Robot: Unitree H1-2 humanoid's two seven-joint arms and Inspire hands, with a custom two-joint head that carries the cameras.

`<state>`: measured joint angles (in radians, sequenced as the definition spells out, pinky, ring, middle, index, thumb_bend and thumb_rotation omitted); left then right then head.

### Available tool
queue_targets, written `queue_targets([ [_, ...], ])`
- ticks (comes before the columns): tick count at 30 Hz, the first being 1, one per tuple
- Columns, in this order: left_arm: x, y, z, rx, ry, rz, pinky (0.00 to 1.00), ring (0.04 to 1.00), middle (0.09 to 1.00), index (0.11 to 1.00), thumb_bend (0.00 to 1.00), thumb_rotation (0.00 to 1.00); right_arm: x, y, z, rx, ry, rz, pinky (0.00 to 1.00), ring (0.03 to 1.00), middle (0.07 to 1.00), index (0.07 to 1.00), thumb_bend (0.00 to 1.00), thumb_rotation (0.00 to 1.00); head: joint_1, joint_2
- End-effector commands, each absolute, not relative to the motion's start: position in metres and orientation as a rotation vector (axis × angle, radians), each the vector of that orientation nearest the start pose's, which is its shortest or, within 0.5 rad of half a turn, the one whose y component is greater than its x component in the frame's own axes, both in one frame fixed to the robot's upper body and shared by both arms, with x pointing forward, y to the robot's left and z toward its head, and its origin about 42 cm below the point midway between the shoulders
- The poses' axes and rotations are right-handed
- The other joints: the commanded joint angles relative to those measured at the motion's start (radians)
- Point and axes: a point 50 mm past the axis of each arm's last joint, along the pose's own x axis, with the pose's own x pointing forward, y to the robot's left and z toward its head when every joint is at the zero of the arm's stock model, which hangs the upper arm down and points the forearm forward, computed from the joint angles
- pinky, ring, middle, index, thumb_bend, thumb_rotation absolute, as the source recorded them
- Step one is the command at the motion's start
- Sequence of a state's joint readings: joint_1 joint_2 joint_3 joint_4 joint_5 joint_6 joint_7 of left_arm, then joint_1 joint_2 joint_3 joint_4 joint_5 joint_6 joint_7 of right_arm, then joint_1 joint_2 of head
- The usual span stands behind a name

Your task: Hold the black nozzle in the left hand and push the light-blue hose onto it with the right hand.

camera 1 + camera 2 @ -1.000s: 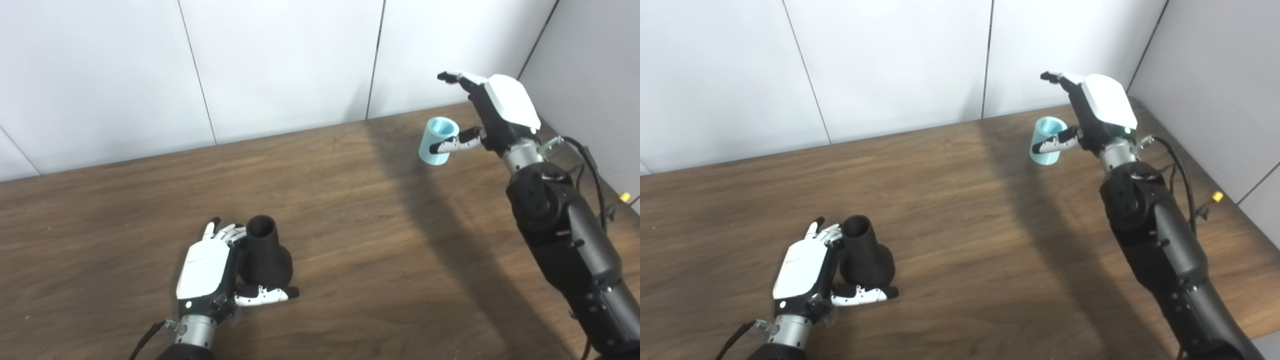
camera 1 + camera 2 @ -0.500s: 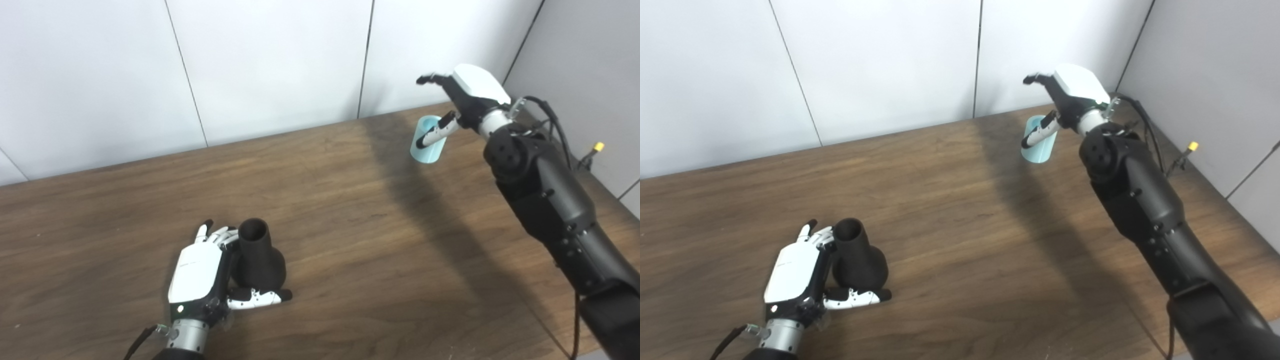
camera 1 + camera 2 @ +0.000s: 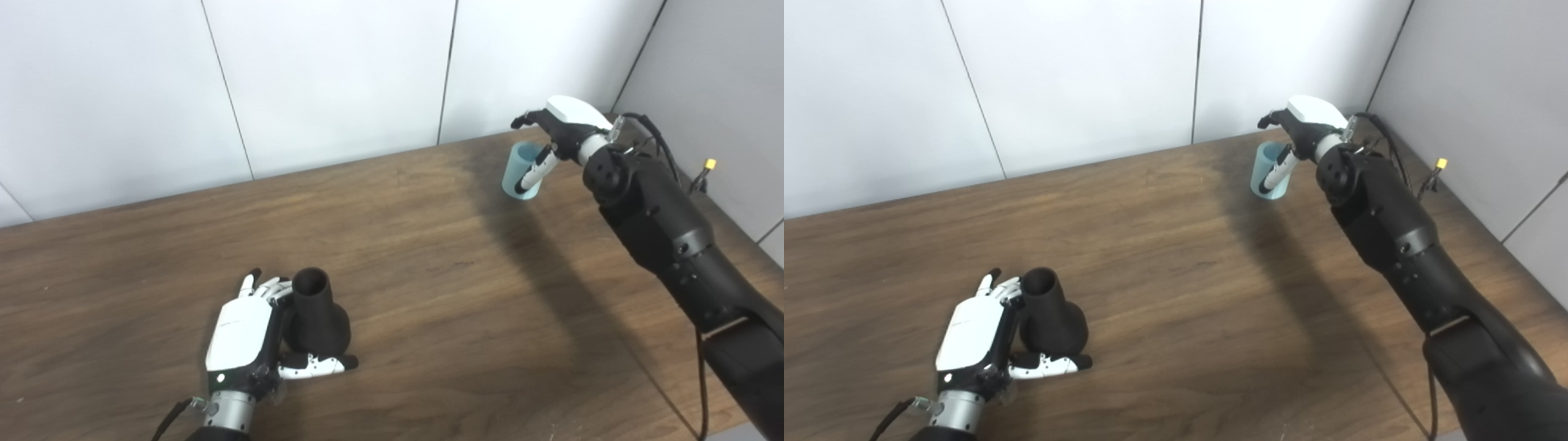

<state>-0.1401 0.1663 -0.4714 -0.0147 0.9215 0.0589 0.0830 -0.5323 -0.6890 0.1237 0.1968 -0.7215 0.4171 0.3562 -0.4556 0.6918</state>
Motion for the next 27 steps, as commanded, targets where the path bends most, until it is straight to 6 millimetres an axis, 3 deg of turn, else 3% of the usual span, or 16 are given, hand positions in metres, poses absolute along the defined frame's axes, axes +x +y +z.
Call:
queue_targets([
  [1, 0.295, 0.132, 0.119, 1.109, -0.323, -0.340, 1.00, 0.837, 0.752, 0.484, 0.52, 0.05, 0.436, -0.416, 0.308, -1.352, 0.189, -0.162, 0.60, 0.819, 0.863, 0.797, 0.94, 0.14, 0.000, 0.001],
  [8, 0.295, 0.133, 0.118, 1.104, -0.324, -0.335, 1.00, 0.836, 0.750, 0.484, 0.52, 0.05, 0.437, -0.420, 0.301, -1.318, 0.177, -0.157, 0.66, 0.830, 0.850, 0.795, 0.95, 0.13, 0.004, 0.002],
  [14, 0.296, 0.133, 0.118, 1.106, -0.317, -0.335, 1.00, 0.840, 0.752, 0.484, 0.52, 0.05, 0.435, -0.424, 0.296, -1.304, 0.140, -0.145, 0.62, 0.748, 0.795, 0.781, 0.93, 0.08, 0.004, 0.003],
  [19, 0.297, 0.134, 0.119, 1.116, -0.319, -0.324, 1.00, 0.835, 0.748, 0.484, 0.52, 0.05, 0.434, -0.424, 0.295, -1.305, 0.140, -0.124, 0.69, 0.719, 0.763, 0.782, 0.88, 0.04, 0.011, 0.007],
  [27, 0.298, 0.136, 0.119, 1.136, -0.307, -0.316, 1.00, 0.837, 0.747, 0.484, 0.52, 0.05, 0.439, -0.424, 0.289, -1.276, 0.146, -0.096, 0.62, 0.684, 0.762, 0.772, 0.85, 0.01, 0.011, 0.014],
])
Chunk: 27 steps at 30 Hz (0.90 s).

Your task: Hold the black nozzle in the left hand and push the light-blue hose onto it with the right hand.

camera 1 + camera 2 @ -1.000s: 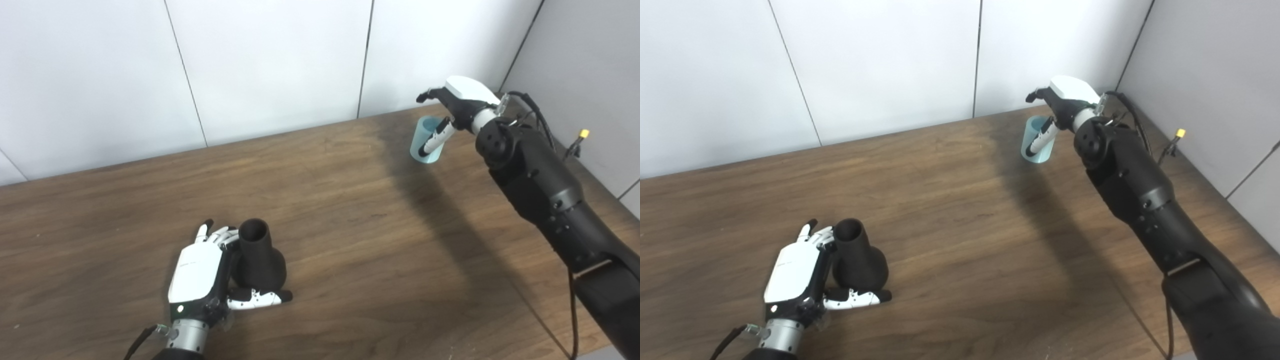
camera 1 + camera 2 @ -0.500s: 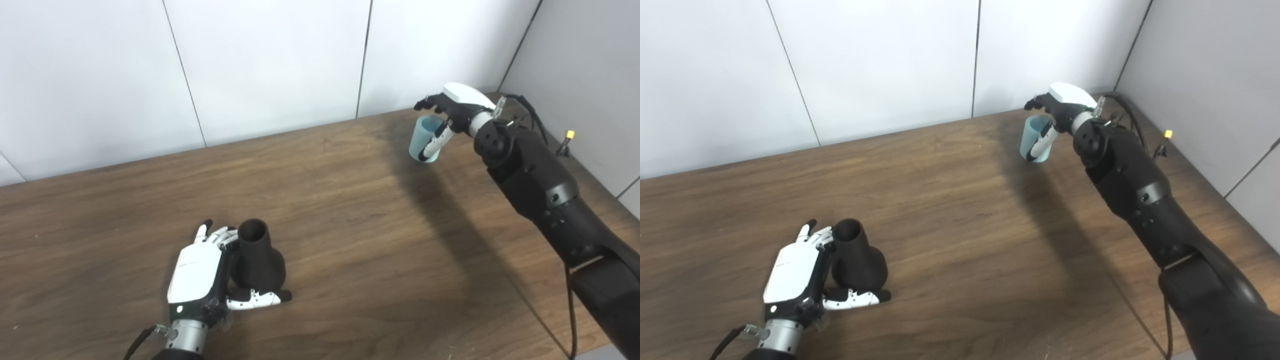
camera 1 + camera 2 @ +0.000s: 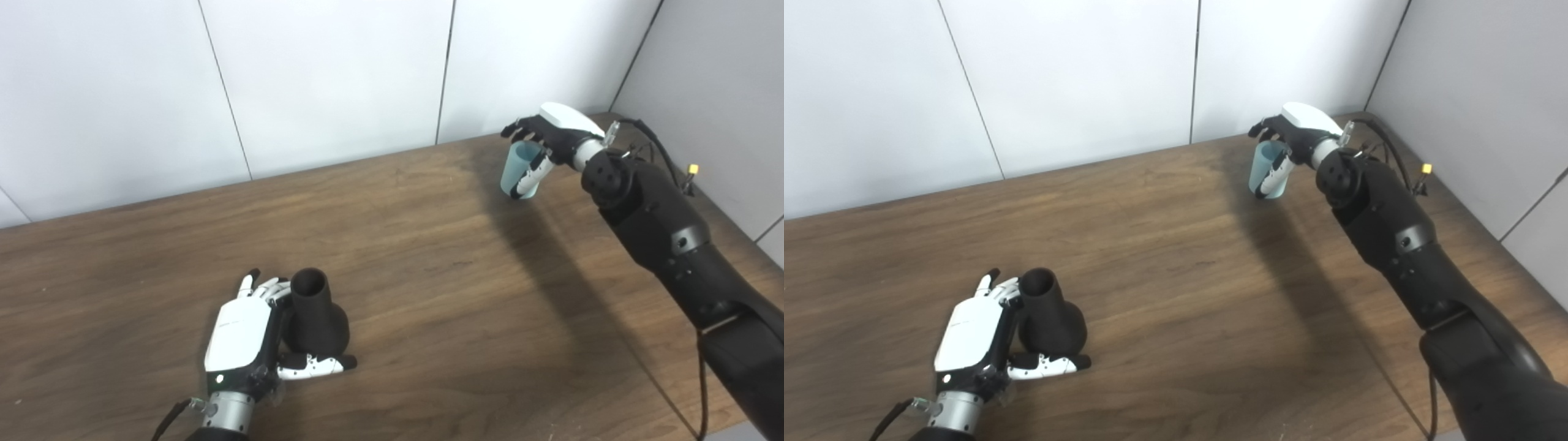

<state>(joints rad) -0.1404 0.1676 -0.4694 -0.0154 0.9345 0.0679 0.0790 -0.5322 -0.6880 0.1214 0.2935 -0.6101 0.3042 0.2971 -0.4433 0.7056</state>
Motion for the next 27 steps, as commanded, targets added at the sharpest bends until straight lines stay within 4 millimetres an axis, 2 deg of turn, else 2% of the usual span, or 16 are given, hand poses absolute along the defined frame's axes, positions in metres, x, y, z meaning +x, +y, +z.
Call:
queue_targets([
  [1, 0.2985, 0.1361, 0.1191, 1.136, -0.305, -0.314, 1.00, 0.838, 0.747, 0.484, 0.52, 0.05, 0.4393, -0.4235, 0.2892, -1.278, 0.151, -0.095, 0.62, 0.683, 0.763, 0.773, 0.85, 0.01, -0.001, 0.000],
  [8, 0.3001, 0.1354, 0.1180, 1.125, -0.308, -0.312, 1.00, 0.842, 0.749, 0.484, 0.52, 0.05, 0.4397, -0.4252, 0.2842, -1.298, 0.145, -0.088, 0.62, 0.677, 0.733, 0.762, 0.84, 0.00, 0.003, -0.003],
  [14, 0.3008, 0.1335, 0.1183, 1.125, -0.323, -0.314, 1.00, 0.839, 0.745, 0.484, 0.52, 0.05, 0.4364, -0.4253, 0.2816, -1.305, 0.102, -0.083, 0.59, 0.611, 0.658, 0.688, 0.79, 0.00, -0.003, -0.006],
  [15, 0.3008, 0.1336, 0.1187, 1.124, -0.325, -0.312, 1.00, 0.835, 0.741, 0.484, 0.52, 0.05, 0.4360, -0.4252, 0.2820, -1.308, 0.095, -0.087, 0.61, 0.602, 0.643, 0.665, 0.77, 0.00, -0.001, -0.003],
  [16, 0.3008, 0.1337, 0.1189, 1.123, -0.327, -0.311, 1.00, 0.833, 0.737, 0.484, 0.52, 0.05, 0.4358, -0.4250, 0.2822, -1.309, 0.089, -0.090, 0.65, 0.594, 0.624, 0.564, 0.62, 0.07, 0.000, -0.002],
  [17, 0.3007, 0.1340, 0.1191, 1.121, -0.329, -0.311, 1.00, 0.832, 0.736, 0.484, 0.52, 0.05, 0.4358, -0.4251, 0.2824, -1.307, 0.070, -0.099, 0.66, 0.591, 0.617, 0.529, 0.57, 0.10, 0.000, -0.002],
  [18, 0.3007, 0.1342, 0.1193, 1.119, -0.328, -0.312, 1.00, 0.833, 0.737, 0.484, 0.52, 0.05, 0.4359, -0.4253, 0.2825, -1.307, 0.045, -0.112, 0.64, 0.570, 0.562, 0.502, 0.55, 0.05, -0.001, -0.002],
  [19, 0.3006, 0.1343, 0.1196, 1.118, -0.326, -0.313, 1.00, 0.837, 0.740, 0.484, 0.52, 0.05, 0.4360, -0.4255, 0.2826, -1.308, 0.023, -0.126, 0.61, 0.506, 0.525, 0.481, 0.53, 0.02, -0.002, -0.002],
  [22, 0.3006, 0.1343, 0.1195, 1.116, -0.325, -0.316, 1.00, 0.840, 0.745, 0.484, 0.52, 0.05, 0.4362, -0.4248, 0.2825, -1.306, -0.020, -0.177, 0.47, 0.454, 0.508, 0.469, 0.52, 0.00, -0.005, -0.002],
  [27, 0.3006, 0.1347, 0.1182, 1.118, -0.333, -0.318, 1.00, 0.835, 0.736, 0.484, 0.52, 0.05, 0.4350, -0.4216, 0.2831, -1.273, -0.015, -0.216, 0.38, 0.409, 0.505, 0.503, 0.52, 0.00, -0.013, -0.004],
])
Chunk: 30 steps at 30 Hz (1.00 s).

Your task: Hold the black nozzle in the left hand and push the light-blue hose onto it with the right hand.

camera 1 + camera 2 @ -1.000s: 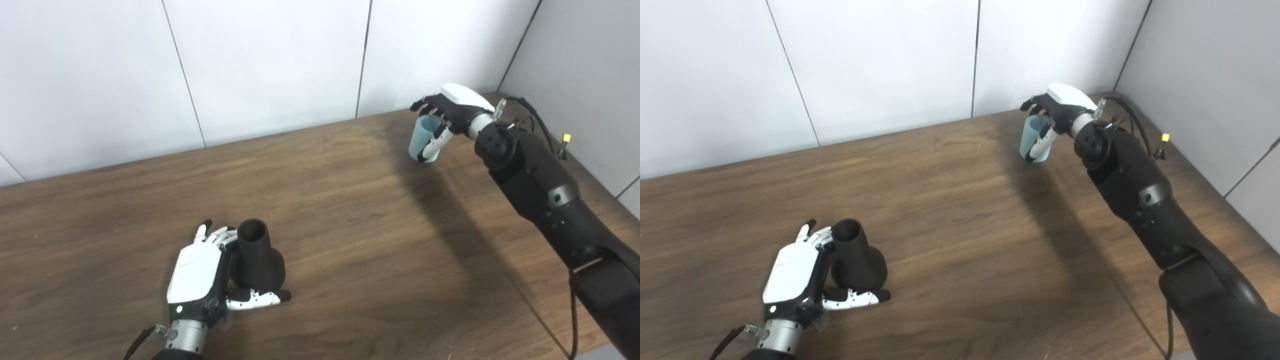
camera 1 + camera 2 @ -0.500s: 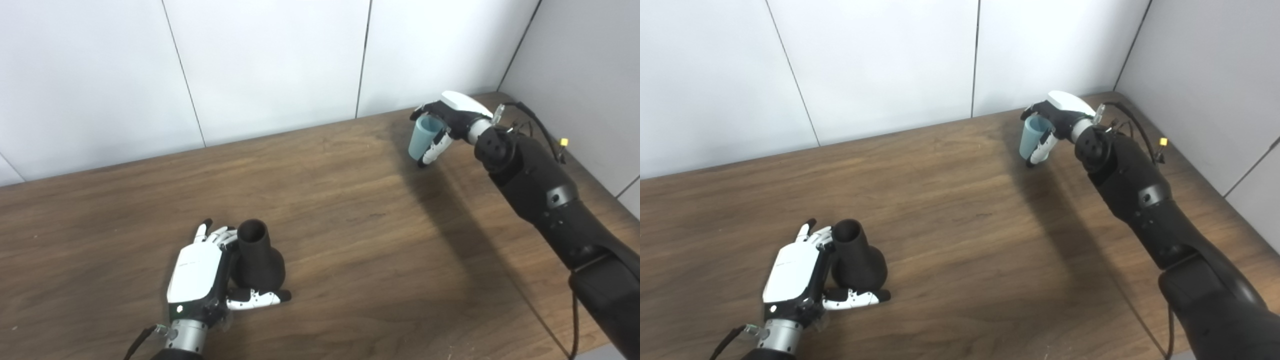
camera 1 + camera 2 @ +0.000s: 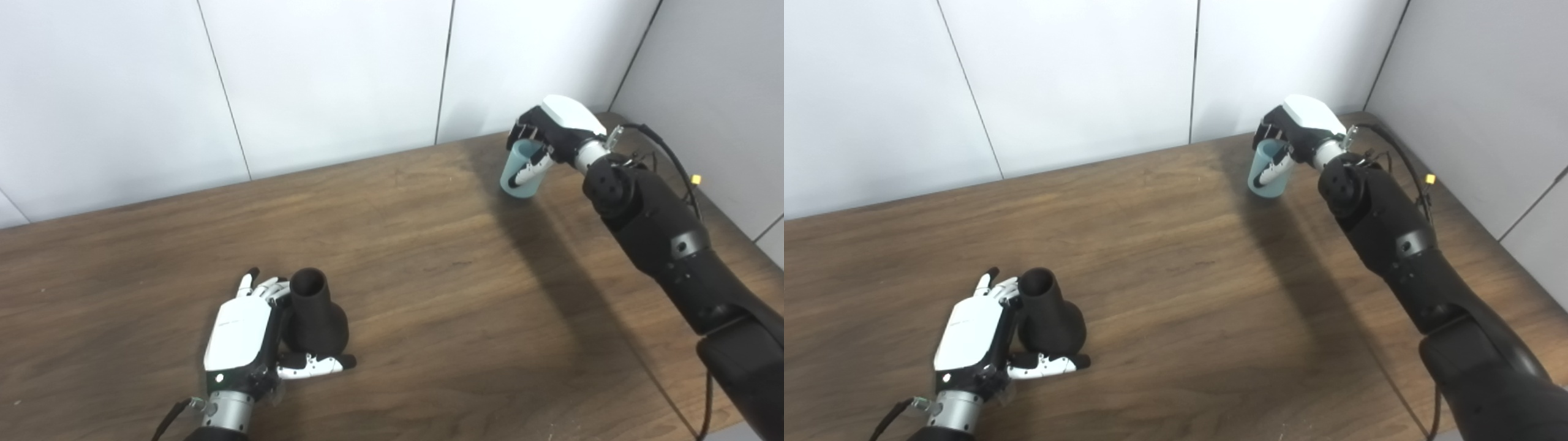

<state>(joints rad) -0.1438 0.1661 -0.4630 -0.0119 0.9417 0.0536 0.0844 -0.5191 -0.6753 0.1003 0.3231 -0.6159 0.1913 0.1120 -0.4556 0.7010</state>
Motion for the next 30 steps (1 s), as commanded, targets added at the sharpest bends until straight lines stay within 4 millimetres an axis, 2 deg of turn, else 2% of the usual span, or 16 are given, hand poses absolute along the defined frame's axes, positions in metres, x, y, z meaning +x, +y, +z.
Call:
queue_targets([
  [1, 0.300, 0.135, 0.118, 1.117, -0.335, -0.318, 1.00, 0.834, 0.735, 0.484, 0.52, 0.05, 0.435, -0.421, 0.283, -1.272, -0.012, -0.220, 0.36, 0.400, 0.505, 0.512, 0.52, 0.00, 0.000, 0.000],
  [7, 0.299, 0.134, 0.120, 1.117, -0.327, -0.322, 1.00, 0.842, 0.746, 0.484, 0.52, 0.05, 0.430, -0.421, 0.283, -1.271, -0.028, -0.218, 0.34, 0.386, 0.492, 0.536, 0.51, 0.00, 0.003, 0.004],
  [15, 0.298, 0.132, 0.119, 1.110, -0.329, -0.323, 1.00, 0.838, 0.745, 0.484, 0.52, 0.05, 0.417, -0.406, 0.300, -1.281, -0.154, -0.206, 0.40, 0.406, 0.500, 0.506, 0.52, 0.00, 0.020, 0.010],
  [17, 0.298, 0.131, 0.119, 1.112, -0.325, -0.324, 1.00, 0.837, 0.744, 0.484, 0.52, 0.05, 0.412, -0.397, 0.309, -1.270, -0.169, -0.205, 0.34, 0.417, 0.497, 0.504, 0.50, 0.00, 0.026, 0.010],
  [20, 0.297, 0.130, 0.119, 1.111, -0.319, -0.328, 1.00, 0.840, 0.748, 0.484, 0.52, 0.05, 0.404, -0.383, 0.323, -1.297, -0.207, -0.184, 0.32, 0.409, 0.490, 0.521, 0.50, 0.00, 0.039, 0.012],
  [27, 0.295, 0.126, 0.117, 1.110, -0.334, -0.328, 1.00, 0.839, 0.747, 0.484, 0.52, 0.05, 0.384, -0.340, 0.352, -1.331, -0.373, -0.149, 0.36, 0.393, 0.491, 0.513, 0.50, 0.00, 0.073, 0.019],
  [30, 0.294, 0.124, 0.118, 1.108, -0.332, -0.328, 1.00, 0.842, 0.749, 0.484, 0.52, 0.05, 0.376, -0.322, 0.362, -1.337, -0.428, -0.131, 0.40, 0.392, 0.497, 0.511, 0.50, 0.00, 0.094, 0.022],
])
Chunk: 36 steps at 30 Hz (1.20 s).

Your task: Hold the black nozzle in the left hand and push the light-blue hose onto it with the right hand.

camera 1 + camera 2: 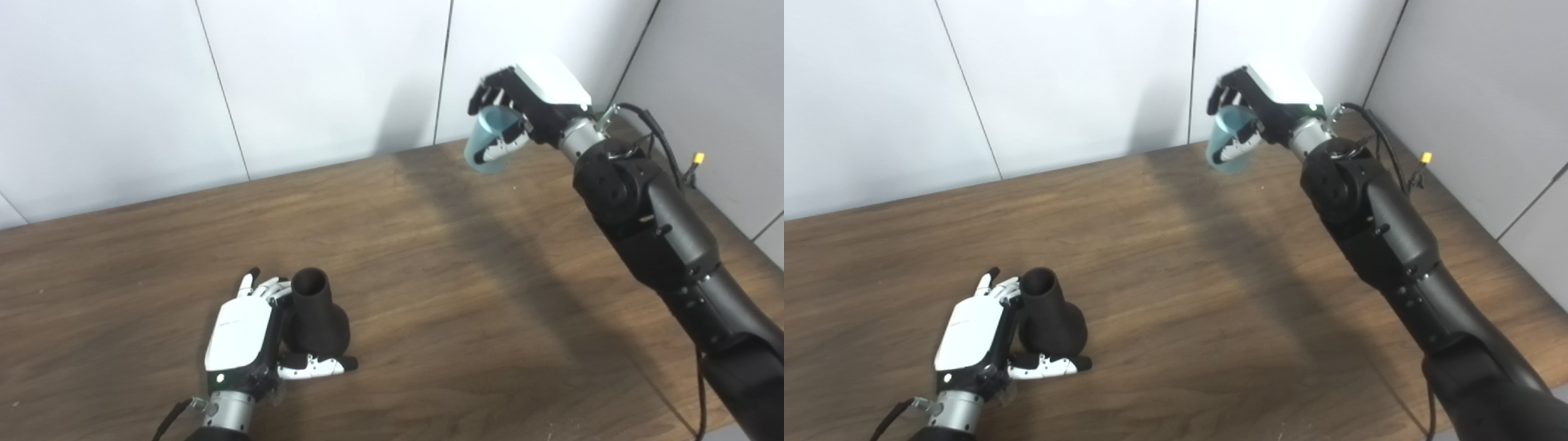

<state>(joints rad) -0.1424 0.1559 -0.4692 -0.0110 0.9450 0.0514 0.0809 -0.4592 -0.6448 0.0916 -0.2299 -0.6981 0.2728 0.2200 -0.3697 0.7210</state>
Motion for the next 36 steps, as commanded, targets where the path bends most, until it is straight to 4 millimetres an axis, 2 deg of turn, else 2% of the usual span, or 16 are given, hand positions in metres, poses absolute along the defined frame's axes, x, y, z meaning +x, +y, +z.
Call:
queue_targets([
  [1, 0.294, 0.123, 0.118, 1.109, -0.330, -0.328, 1.00, 0.842, 0.749, 0.484, 0.52, 0.05, 0.374, -0.318, 0.365, -1.338, -0.439, -0.128, 0.40, 0.392, 0.497, 0.512, 0.50, 0.00, 0.016, 0.004],
  [5, 0.292, 0.118, 0.118, 1.114, -0.325, -0.324, 1.00, 0.845, 0.751, 0.484, 0.52, 0.05, 0.364, -0.300, 0.373, -1.307, -0.512, -0.097, 0.42, 0.394, 0.498, 0.512, 0.50, 0.00, 0.058, 0.009],
  [19, 0.286, 0.101, 0.117, 1.112, -0.308, -0.315, 1.00, 0.858, 0.757, 0.484, 0.52, 0.05, 0.331, -0.241, 0.394, -1.259, -0.761, 0.104, 0.35, 0.389, 0.513, 0.512, 0.50, 0.00, 0.222, 0.024],
  [22, 0.285, 0.098, 0.117, 1.115, -0.305, -0.317, 1.00, 0.863, 0.761, 0.484, 0.52, 0.05, 0.322, -0.227, 0.399, -1.251, -0.777, 0.136, 0.40, 0.394, 0.505, 0.517, 0.50, 0.00, 0.253, 0.026],
  [27, 0.285, 0.094, 0.117, 1.113, -0.292, -0.316, 1.00, 0.866, 0.765, 0.485, 0.52, 0.05, 0.311, -0.210, 0.404, -1.226, -0.790, 0.179, 0.37, 0.392, 0.510, 0.517, 0.50, 0.00, 0.293, 0.032],
  [29, 0.284, 0.092, 0.118, 1.112, -0.297, -0.312, 1.00, 0.856, 0.759, 0.485, 0.52, 0.05, 0.306, -0.204, 0.407, -1.214, -0.788, 0.201, 0.40, 0.407, 0.502, 0.501, 0.50, 0.00, 0.300, 0.032],
  [36, 0.284, 0.089, 0.118, 1.108, -0.291, -0.308, 1.00, 0.855, 0.756, 0.485, 0.52, 0.05, 0.295, -0.192, 0.417, -1.174, -0.785, 0.259, 0.40, 0.382, 0.503, 0.519, 0.50, 0.00, 0.326, 0.035],
])
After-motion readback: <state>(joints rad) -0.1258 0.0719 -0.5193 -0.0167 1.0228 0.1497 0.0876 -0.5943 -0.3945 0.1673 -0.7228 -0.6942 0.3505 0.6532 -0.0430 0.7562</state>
